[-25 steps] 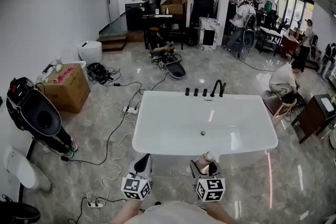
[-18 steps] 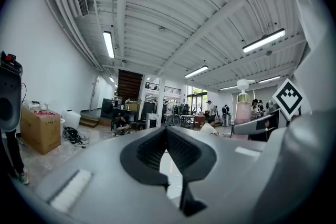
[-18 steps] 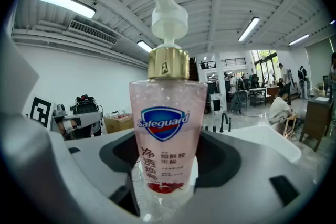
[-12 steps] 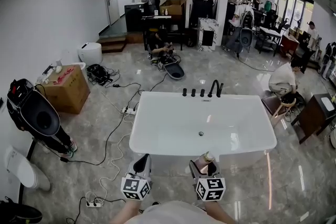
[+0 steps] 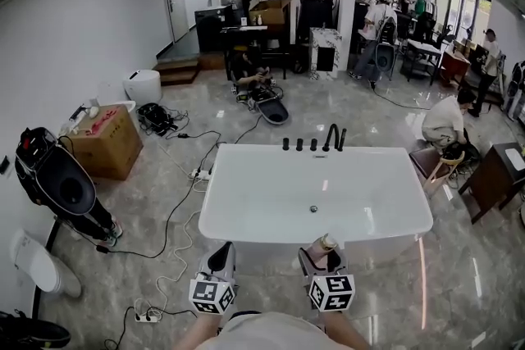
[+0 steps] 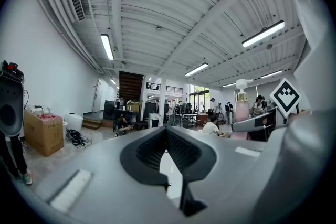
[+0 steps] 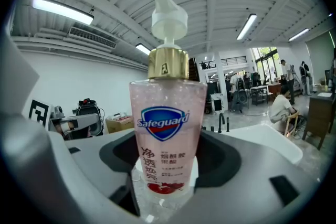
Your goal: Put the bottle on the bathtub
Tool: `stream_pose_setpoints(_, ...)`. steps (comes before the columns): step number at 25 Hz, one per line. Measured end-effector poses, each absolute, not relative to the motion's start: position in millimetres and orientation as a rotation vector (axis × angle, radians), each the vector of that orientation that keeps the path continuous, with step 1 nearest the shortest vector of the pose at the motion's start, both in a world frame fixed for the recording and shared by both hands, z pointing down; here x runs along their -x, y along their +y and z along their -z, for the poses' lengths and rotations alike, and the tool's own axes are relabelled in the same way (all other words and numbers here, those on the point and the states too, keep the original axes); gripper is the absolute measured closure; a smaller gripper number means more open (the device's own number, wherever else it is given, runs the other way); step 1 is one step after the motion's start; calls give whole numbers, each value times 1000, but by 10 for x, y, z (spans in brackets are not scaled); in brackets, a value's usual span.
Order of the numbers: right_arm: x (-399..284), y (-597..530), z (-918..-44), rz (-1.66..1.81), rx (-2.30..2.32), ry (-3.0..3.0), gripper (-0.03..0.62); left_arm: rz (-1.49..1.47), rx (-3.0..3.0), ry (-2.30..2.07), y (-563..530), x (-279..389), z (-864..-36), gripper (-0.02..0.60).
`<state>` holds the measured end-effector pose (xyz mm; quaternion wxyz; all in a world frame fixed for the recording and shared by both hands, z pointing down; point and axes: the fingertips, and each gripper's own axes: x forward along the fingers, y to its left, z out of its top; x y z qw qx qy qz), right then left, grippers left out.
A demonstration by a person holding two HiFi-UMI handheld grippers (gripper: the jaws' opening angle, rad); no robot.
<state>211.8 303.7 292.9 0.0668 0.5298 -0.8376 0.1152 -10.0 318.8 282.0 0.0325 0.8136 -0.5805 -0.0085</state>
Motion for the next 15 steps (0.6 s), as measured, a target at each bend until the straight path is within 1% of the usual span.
stream_pose_setpoints(6, -2222, 2950, -2887, -341, -1590, -2550, 286, 16, -2503, -1793, 3100, -10, -2790, 574)
stream_pose_setpoints(15, -2068, 2478, -2988, -338, -1586, -2555, 286, 44, -2507, -1796, 2607, 131, -2880, 572)
